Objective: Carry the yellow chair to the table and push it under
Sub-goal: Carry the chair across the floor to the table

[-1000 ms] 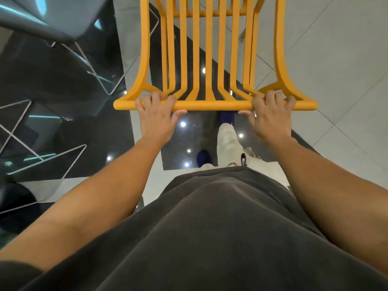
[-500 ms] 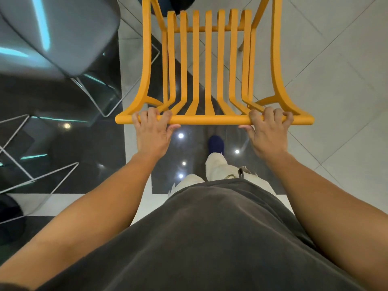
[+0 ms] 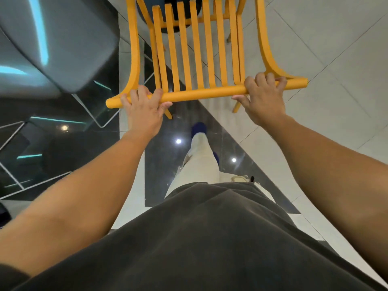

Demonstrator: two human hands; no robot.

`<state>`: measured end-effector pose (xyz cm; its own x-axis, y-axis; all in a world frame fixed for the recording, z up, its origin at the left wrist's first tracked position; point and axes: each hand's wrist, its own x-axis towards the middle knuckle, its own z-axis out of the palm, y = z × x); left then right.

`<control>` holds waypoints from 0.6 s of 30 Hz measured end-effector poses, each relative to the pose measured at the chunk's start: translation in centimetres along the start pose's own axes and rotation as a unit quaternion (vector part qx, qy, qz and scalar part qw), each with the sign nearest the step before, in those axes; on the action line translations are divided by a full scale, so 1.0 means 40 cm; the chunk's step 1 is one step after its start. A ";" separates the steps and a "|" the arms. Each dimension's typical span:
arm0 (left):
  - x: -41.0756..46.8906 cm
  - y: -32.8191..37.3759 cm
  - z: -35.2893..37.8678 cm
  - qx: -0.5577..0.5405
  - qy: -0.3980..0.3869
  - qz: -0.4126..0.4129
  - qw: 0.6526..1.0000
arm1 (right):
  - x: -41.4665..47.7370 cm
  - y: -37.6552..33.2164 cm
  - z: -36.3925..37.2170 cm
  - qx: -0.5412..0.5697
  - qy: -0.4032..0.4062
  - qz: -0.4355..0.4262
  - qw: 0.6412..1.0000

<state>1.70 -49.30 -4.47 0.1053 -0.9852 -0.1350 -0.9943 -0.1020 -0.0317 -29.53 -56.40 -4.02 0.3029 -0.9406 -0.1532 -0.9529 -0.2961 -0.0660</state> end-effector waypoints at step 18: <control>0.314 -0.033 -0.036 -0.014 0.019 -0.011 1.000 | 0.373 0.050 -0.069 0.003 -0.019 -0.040 0.999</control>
<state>4.30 -61.72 -4.71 0.1266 -0.9872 -0.0965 -0.9919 -0.1266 -0.0058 -26.94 -71.49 -3.72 0.3787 -0.9068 -0.1851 -0.9255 -0.3689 -0.0858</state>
